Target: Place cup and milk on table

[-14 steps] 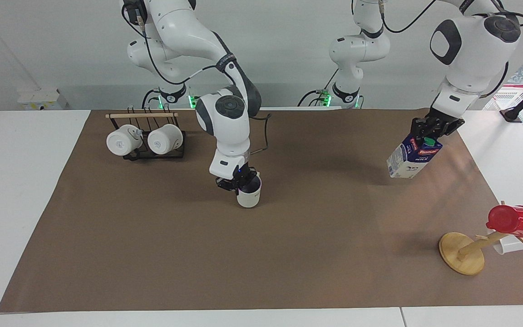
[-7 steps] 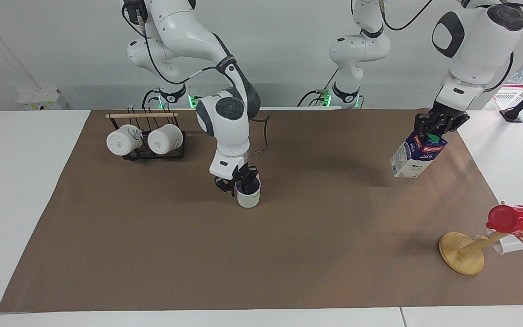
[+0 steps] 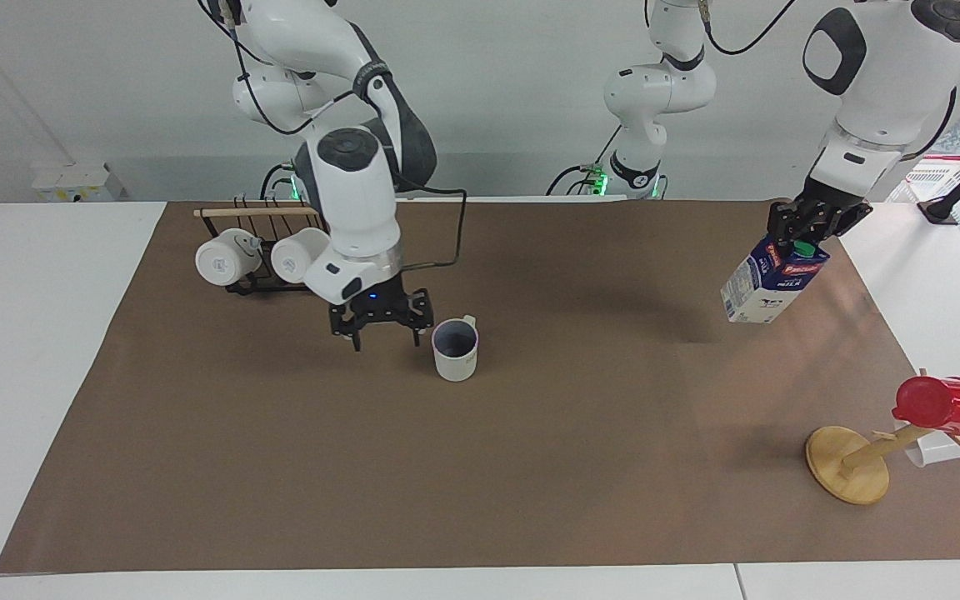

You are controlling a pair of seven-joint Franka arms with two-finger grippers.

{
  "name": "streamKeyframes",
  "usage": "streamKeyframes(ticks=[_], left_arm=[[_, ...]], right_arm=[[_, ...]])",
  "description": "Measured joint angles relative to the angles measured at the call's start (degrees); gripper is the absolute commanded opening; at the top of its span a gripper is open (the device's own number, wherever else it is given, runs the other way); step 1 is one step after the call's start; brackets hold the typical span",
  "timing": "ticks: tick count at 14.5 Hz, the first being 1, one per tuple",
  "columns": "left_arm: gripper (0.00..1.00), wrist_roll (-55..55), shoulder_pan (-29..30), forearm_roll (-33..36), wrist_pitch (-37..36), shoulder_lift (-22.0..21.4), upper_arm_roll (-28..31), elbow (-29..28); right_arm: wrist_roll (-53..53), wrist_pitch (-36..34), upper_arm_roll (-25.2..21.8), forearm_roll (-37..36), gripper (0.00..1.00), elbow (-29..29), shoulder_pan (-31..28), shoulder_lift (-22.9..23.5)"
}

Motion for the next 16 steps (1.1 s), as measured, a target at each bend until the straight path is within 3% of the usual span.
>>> streamKeyframes(ticks=[5, 11, 14, 16], left_arm=[[0.0, -17.83, -12.42, 2.92, 2.36, 2.65, -1.11, 0.21], [0.0, -38.05, -29.29, 6.18, 4.92, 13.12, -1.56, 7.07], [0.0, -41.38, -33.54, 6.27, 6.22, 17.9, -1.53, 10.25], [0.0, -43.06, -35.09, 6.78, 6.99, 20.01, -1.5, 11.86]], right_arm=[[-0.28, -14.84, -0.14, -0.01, 1.0, 2.58, -8.62, -5.87], [-11.35, -23.46, -0.17, -0.01, 1.0, -0.17, -18.35, -13.12], [-14.99, -26.59, -0.17, -0.01, 1.0, 0.9, -20.3, -15.69], [-15.14, -31.18, 0.27, 0.12, 1.0, 4.57, -20.23, -15.64]])
